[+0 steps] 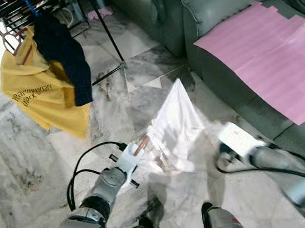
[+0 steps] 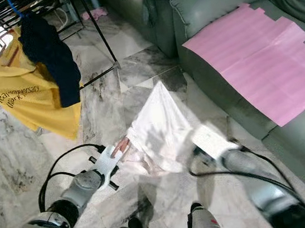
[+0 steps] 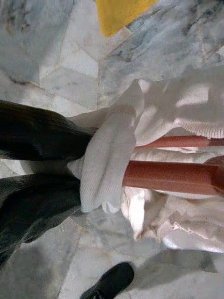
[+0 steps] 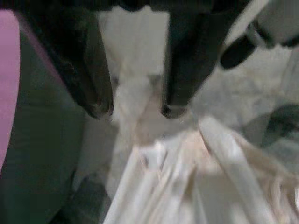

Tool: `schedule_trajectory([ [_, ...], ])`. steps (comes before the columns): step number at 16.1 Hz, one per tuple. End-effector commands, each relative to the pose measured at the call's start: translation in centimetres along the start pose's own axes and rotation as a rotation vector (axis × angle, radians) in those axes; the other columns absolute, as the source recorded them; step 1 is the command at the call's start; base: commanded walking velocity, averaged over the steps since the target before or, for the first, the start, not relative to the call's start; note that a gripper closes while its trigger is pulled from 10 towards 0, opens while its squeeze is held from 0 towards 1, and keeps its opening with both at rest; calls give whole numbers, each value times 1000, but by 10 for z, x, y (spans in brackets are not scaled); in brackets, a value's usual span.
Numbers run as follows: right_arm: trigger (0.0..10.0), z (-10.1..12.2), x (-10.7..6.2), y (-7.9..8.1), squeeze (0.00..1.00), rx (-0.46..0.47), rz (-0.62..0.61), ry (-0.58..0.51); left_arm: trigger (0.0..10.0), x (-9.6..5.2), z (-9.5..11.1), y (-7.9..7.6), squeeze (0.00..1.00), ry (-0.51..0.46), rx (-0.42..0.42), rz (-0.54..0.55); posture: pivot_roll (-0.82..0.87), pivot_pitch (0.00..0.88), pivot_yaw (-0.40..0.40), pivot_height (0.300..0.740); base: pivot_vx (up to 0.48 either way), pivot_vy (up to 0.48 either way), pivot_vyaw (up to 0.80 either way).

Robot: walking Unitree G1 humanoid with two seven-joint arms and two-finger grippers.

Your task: Hang hanger

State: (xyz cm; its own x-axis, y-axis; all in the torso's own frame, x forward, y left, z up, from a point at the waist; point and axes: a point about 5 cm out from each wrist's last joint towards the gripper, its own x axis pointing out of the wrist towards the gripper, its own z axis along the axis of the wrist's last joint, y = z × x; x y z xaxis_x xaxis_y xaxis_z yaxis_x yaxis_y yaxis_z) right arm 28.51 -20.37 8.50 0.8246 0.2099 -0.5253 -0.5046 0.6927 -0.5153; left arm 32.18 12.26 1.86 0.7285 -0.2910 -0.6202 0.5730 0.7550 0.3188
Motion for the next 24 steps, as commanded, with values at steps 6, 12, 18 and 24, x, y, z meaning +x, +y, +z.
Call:
schedule_trajectory([
  [6, 10000, 0, -27, -4, 1000, -153, 80, -186, 10000, -2, 7, -6, 0, 4, 315, -259, -349, 224, 150, 740, 0, 0, 0],
  [12, 10000, 30, -31, -14, 1000, -205, 104, -325, 10000, -4, 18, -22, 0, -35, 597, -450, -347, 223, 156, 740, 0, 0, 0],
  [18, 10000, 30, -29, 2, 1000, -129, 294, -320, 10000, -4, 38, -28, 0, -125, 676, -476, -340, 226, 159, 740, 0, 0, 0],
  [24, 10000, 37, -31, 3, 1000, -106, 329, -352, 10000, -3, 38, -27, 0, -128, 685, -457, -339, 225, 161, 740, 0, 0, 0],
])
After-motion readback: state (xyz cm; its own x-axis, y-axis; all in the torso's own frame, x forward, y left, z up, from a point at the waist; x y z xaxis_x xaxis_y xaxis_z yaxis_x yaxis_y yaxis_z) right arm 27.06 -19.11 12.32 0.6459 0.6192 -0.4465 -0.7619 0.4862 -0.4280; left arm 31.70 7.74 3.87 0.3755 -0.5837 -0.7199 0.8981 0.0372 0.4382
